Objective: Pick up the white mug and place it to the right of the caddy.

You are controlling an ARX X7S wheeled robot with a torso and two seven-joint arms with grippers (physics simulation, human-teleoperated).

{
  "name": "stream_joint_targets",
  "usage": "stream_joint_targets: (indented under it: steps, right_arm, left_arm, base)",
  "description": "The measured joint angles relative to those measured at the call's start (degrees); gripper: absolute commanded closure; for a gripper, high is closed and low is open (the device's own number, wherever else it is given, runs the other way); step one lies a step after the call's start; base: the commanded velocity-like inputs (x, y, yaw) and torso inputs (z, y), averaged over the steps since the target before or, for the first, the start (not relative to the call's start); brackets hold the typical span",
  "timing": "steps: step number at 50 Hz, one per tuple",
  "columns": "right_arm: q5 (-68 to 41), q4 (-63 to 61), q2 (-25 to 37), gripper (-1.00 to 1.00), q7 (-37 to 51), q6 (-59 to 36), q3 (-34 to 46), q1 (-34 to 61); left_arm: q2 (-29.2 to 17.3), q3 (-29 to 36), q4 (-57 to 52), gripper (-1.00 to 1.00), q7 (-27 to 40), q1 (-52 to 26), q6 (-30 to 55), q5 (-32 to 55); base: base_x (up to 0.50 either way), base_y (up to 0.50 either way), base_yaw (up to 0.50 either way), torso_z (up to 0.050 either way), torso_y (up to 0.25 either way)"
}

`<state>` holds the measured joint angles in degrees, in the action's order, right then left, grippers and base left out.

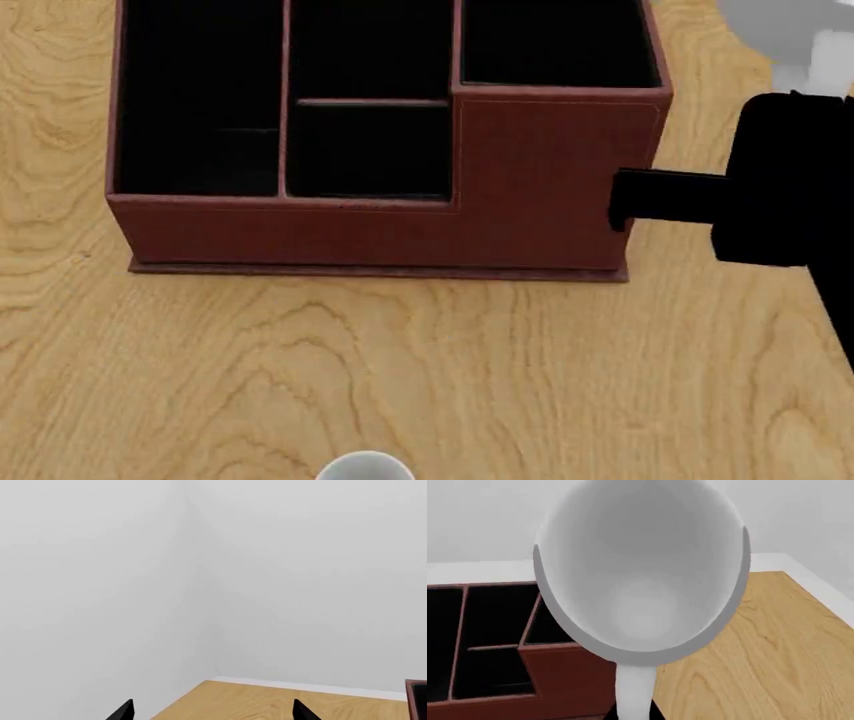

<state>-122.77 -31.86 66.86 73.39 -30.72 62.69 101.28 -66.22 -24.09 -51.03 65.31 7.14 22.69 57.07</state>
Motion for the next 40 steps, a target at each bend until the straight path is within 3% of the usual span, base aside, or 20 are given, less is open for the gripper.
stream_joint_targets:
  steps: [18,40]
  right_arm:
    - [2.8,3.8,3.1,1.00,-1.2,1.1,1.0,-3.3]
    - [7.4,11.7,-0.7,1.00,-5.3,1.9,4.1,-8.1]
  left_arm:
    - [-0.4,4.5,1.1,-1.00,0.1,-3.5,-0.4,-0.6]
    - [0.4,7.4,2.2,-1.00,-0.2,-5.0,-0.4,-1.9]
  base:
    - [0.00,0.00,0.00,0.000,0.001]
    - [0.00,0.00,0.00,0.000,0.000]
